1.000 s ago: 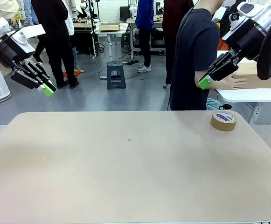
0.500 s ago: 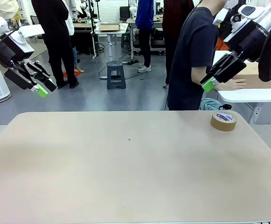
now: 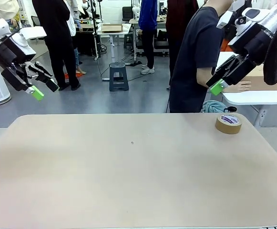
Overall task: Wrap the clocks to prevent damage.
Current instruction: After the human seals the box with tape, release both hands from the side flaps of the Package Box.
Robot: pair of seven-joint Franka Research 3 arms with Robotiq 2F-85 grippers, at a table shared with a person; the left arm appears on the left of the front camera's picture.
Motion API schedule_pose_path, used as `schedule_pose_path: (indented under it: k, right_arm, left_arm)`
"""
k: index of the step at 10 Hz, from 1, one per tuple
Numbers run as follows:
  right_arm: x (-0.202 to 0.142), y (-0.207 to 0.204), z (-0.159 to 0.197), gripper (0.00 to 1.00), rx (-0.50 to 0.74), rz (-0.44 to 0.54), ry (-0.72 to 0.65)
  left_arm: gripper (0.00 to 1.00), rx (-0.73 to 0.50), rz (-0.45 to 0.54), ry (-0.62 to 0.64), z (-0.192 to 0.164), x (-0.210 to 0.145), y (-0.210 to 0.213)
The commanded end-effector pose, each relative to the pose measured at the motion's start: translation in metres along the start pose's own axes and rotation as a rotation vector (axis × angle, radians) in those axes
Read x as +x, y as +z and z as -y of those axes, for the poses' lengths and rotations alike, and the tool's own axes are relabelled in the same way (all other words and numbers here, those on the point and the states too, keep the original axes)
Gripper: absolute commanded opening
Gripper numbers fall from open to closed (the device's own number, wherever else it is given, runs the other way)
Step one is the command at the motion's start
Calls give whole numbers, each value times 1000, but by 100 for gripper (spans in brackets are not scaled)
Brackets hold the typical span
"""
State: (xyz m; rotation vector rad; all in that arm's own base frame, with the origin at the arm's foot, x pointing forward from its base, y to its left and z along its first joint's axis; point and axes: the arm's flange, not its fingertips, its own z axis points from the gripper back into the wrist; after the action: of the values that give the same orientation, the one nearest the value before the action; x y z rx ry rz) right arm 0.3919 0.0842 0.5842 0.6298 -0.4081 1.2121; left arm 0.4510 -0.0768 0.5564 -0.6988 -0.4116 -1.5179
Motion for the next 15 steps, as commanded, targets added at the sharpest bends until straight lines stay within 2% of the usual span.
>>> schedule_pose_path:
  k: [1, 2, 3, 6, 7, 8, 9, 10, 11, 13, 15]
  right_arm:
    - [4, 0, 1, 100, 21, -10, -20]
    - [5, 0, 1, 100, -31, -15, -57]
    - [0, -1, 0, 100, 5, -2, -1]
    - [0, -1, 0, 100, 0, -1, -11]
    - [-5, 9, 10, 100, 37, 150, 19]
    - [-17, 18, 21, 100, 41, 253, 12]
    - [-29, 25, 31, 100, -1, 336, 8]
    - [-41, 31, 41, 100, -104, 419, -23]
    - [-55, 34, 49, 100, -117, 473, -39]
    - [-82, 34, 59, 100, -114, 476, -65]
    - [-96, 35, 63, 100, -133, 526, -57]
  left_arm:
    - [100, -9, 22, 6, -3, 4, 6]
    - [100, 27, 8, 23, -2, 5, 6]
    - [100, 1, 2, 0, 0, 0, 1]
    - [100, 5, 2, 4, -1, 0, 1]
    - [100, 20, 140, 14, -6, -9, 12]
    - [100, 49, 247, 20, -8, -22, 22]
    - [100, 71, 339, 17, -7, -32, 28]
    - [100, 100, 422, 20, -10, -43, 35]
    - [100, 125, 492, 33, -10, -53, 38]
    - [100, 188, 573, 64, -9, -73, 36]
    - [100, 274, 657, 89, -4, -90, 38]
